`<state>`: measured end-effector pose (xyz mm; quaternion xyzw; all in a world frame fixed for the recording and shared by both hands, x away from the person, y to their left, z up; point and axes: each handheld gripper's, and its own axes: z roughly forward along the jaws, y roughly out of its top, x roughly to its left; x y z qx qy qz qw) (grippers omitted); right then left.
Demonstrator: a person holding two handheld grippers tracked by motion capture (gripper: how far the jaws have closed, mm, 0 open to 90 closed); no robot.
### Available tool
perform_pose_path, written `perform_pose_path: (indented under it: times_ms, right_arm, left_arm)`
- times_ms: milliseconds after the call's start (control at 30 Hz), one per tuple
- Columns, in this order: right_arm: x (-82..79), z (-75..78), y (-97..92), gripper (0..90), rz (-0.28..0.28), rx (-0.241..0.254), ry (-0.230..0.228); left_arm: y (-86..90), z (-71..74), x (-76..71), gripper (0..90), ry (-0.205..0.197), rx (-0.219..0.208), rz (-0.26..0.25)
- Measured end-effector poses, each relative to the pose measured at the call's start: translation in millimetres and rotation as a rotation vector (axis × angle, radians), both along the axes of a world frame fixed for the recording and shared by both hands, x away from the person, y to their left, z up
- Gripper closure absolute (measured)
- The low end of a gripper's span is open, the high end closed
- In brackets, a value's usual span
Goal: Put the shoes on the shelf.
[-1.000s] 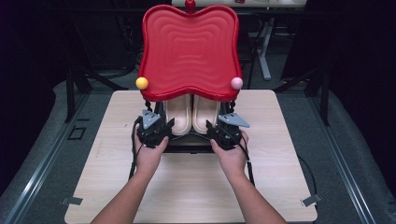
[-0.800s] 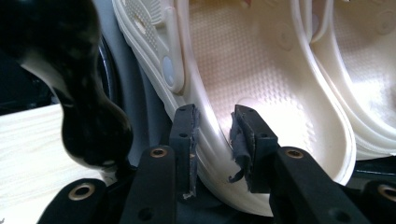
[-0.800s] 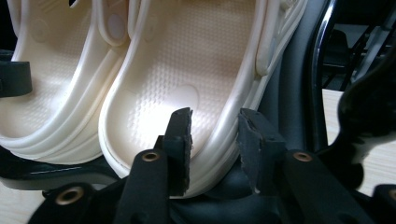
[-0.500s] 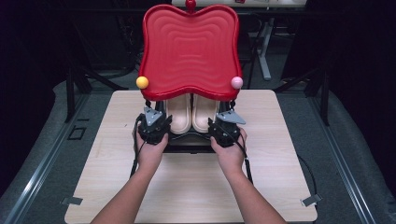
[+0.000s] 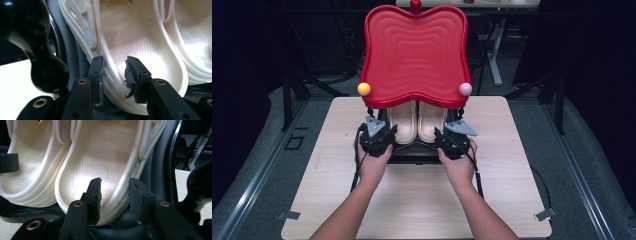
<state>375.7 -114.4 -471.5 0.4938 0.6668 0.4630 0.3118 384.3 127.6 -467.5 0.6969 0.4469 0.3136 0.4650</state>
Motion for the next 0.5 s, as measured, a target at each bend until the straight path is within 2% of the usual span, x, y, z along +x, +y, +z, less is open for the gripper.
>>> perform_pose_path:
  times_ms: [333, 400, 500]
  right_arm:
    - [-2.9, -0.9, -0.8, 59.1, 0.003, 0.005, 0.014]
    - [-4.3, -1.9, -0.7, 58.9, 0.004, 0.015, -0.001]
    - [-6.2, -3.1, -0.9, 58.7, 0.006, 0.018, 0.001]
  left_arm:
    - [2.5, -1.5, -3.5, 61.7, 0.014, -0.037, -0.001]
    - [2.9, -2.8, -4.3, 61.0, 0.015, -0.048, -0.002]
    - [3.2, -3.8, -6.1, 59.6, 0.014, -0.049, -0.007]
